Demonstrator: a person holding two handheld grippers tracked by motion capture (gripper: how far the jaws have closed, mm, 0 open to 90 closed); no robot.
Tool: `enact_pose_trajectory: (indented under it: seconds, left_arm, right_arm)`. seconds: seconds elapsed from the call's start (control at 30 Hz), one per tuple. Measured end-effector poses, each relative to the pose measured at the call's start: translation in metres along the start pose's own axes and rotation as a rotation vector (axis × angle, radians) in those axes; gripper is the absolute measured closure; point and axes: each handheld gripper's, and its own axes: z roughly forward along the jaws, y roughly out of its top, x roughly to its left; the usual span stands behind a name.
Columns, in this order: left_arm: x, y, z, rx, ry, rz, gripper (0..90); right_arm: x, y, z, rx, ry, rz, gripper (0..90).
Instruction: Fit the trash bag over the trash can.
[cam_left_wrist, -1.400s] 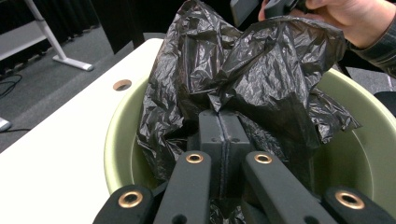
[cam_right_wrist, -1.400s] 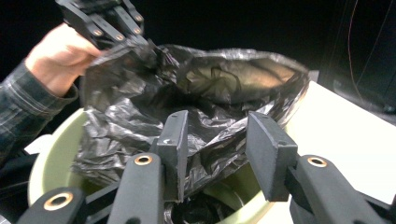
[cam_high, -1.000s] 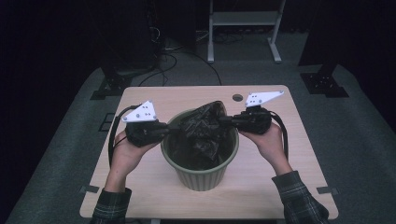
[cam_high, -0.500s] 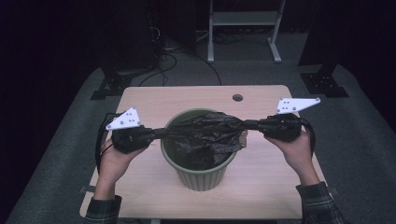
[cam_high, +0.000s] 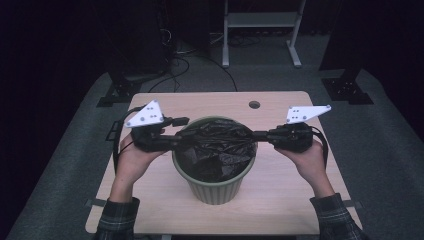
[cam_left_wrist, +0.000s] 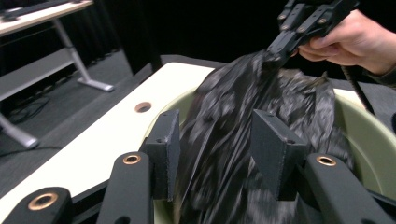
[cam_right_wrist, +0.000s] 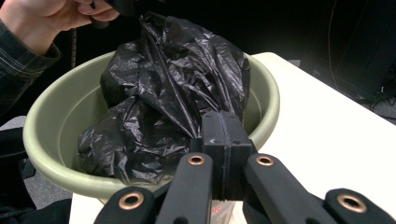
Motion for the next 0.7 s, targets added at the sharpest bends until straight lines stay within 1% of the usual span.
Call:
enact_pose_trajectory:
  seconds: [0.07,0.2,0.23,0.27,0.3,0.33,0.4,0.47,0.53,0.57,0.7]
  left_arm:
    - [-0.001,0.006,0.013,0.008,-0.012,0.004,52.6]
    - [-0.002,0.015,0.037,0.041,-0.035,0.027,53.6]
    - [-0.003,0.016,0.042,0.051,-0.035,0.032,54.3]
    - [-0.003,0.017,0.046,0.063,-0.027,0.04,54.3]
    - [-0.003,0.018,0.05,0.075,-0.016,0.039,54.3]
    - [-0.002,0.018,0.054,0.098,-0.015,0.038,56.6]
    - [-0.001,0.017,0.057,0.116,-0.012,0.035,67.9]
    - [0.001,0.015,0.056,0.13,0.0,0.026,79.9]
    - [0.004,0.012,0.05,0.117,0.017,0.005,86.6]
    - [0.005,0.011,0.045,0.109,0.027,-0.007,88.4]
    - [0.013,0.003,0.024,0.092,0.061,-0.031,89.6]
  right_arm:
    - [0.0,0.0,0.001,0.0,0.005,-0.001,90.0]
    - [0.0,0.003,0.003,-0.011,0.015,-0.003,90.0]
    - [0.0,0.004,0.004,-0.011,0.017,-0.004,90.0]
    - [0.001,0.005,0.005,-0.012,0.02,-0.007,90.0]
    - [0.001,0.005,0.005,-0.012,0.021,-0.01,90.0]
    - [0.001,0.006,0.005,-0.014,0.022,-0.011,90.0]
    - [0.002,0.007,0.005,-0.016,0.023,-0.012,90.0]
    - [0.002,0.006,0.005,-0.016,0.022,-0.015,90.0]
    - [0.002,0.006,0.003,-0.013,0.02,-0.015,90.0]
    - [0.002,0.005,0.002,-0.013,0.018,-0.014,90.0]
    - [0.0,0.003,-0.006,-0.012,0.004,-0.012,90.0]
